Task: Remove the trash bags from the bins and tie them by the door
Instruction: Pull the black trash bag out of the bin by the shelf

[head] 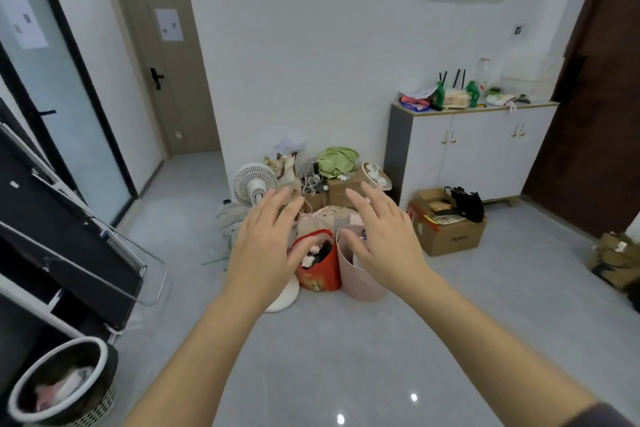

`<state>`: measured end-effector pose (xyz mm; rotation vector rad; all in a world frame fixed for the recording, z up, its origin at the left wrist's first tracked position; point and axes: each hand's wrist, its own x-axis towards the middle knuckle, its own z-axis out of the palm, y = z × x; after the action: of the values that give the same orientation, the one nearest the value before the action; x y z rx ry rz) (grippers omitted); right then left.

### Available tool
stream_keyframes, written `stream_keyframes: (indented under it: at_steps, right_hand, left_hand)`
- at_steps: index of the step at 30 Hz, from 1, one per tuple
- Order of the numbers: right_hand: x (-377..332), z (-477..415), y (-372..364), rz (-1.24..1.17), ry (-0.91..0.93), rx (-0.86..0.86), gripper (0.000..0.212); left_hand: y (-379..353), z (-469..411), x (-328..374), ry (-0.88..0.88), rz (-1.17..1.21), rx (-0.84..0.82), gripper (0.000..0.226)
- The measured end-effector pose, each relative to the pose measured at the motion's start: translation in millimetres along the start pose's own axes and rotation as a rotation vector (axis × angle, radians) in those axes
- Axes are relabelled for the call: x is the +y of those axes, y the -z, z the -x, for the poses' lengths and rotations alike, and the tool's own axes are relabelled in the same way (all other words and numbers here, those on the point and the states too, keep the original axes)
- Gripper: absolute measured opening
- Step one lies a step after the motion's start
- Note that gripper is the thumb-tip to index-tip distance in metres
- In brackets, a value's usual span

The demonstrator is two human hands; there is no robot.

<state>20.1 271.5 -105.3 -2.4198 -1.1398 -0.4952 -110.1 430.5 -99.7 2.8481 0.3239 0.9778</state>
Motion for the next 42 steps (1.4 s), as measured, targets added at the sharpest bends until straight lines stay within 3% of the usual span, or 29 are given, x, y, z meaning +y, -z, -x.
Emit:
stream_keyframes:
  at_steps: [7,15,29,37,42]
  right_hand:
    - [-36,-68,-57,-0.066,0.08,-0.097,0.06]
    - [-93,-119,-119,-0.09,0.153,-0.14,0.057]
    - [-278,-186,-229,-0.127,0.104,-0.191,0.054]
    - [-362,-213,-321,-0.142,0.105,-0.332,0.058]
    - [-391,-241,-378,-0.182,0.12,-0.413,0.055]
  left_hand:
    - [-10,-11,-83,0.17,-0.008,-0.029,0.066]
    - [-6,-14,-171,0.24,-0.038,-0.068,0.064]
    - [46,17,-407,0.231,-0.064,-0.2,0.067]
    - [41,52,-527,0.331,-0.046,-0.277,0.067]
    - [20,60,-584,0.441,-0.008,-0.296,0.056]
